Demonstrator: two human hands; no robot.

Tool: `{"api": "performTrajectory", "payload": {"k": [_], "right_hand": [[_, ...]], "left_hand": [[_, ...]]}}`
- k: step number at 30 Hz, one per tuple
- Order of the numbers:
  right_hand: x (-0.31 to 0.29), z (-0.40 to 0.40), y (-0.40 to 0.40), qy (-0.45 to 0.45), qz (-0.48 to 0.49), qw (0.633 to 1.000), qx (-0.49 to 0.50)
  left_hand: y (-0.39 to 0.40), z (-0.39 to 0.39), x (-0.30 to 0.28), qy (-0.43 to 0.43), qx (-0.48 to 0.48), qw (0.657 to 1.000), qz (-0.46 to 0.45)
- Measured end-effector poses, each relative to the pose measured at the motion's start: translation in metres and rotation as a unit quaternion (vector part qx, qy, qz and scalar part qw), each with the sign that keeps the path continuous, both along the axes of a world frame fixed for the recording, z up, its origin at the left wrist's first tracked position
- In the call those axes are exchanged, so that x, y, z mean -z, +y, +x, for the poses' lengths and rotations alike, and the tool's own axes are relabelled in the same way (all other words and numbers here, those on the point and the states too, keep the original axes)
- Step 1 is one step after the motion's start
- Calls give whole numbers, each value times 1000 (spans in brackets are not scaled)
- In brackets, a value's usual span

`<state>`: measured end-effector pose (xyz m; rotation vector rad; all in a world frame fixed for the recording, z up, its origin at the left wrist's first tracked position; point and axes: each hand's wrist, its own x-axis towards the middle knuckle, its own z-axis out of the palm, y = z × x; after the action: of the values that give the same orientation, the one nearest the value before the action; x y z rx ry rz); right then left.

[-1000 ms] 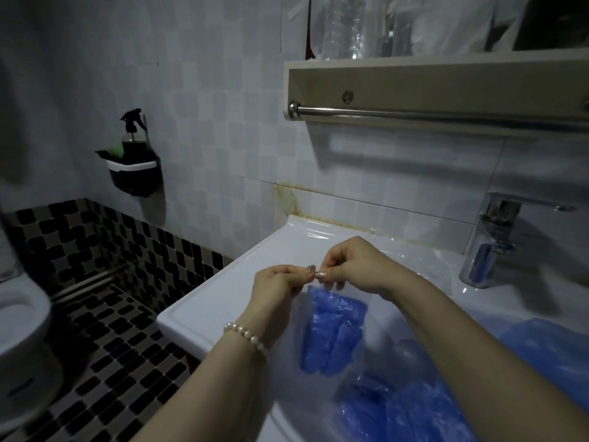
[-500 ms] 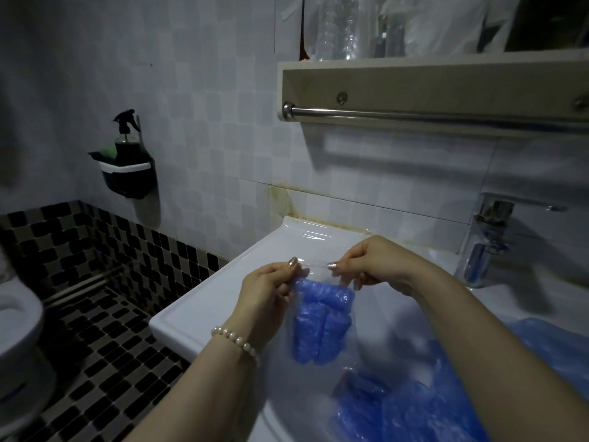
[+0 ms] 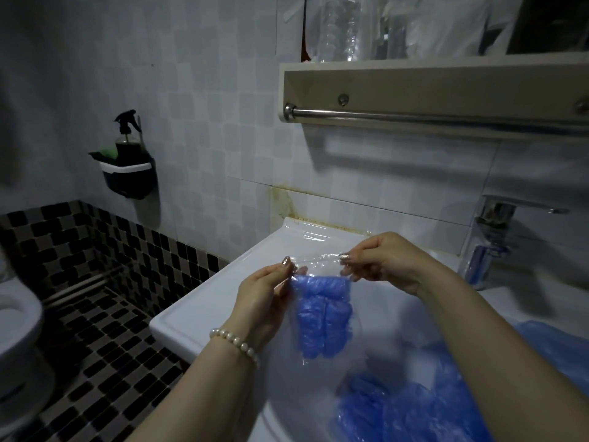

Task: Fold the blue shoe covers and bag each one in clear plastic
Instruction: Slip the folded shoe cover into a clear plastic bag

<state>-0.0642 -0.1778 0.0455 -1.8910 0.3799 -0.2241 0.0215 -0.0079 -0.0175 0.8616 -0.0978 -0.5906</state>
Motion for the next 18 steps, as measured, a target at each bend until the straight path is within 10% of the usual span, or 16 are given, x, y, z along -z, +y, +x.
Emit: {"api": "performTrajectory", "payload": {"k": [14, 18], "right_hand": [[-7, -1, 6, -65, -88, 994, -9], [-14, -8, 9, -15, -153, 984, -87]], "left_hand": [[0, -9, -9, 26, 36, 999, -31], [-1, -12, -6, -108, 71, 988, 87]]}}
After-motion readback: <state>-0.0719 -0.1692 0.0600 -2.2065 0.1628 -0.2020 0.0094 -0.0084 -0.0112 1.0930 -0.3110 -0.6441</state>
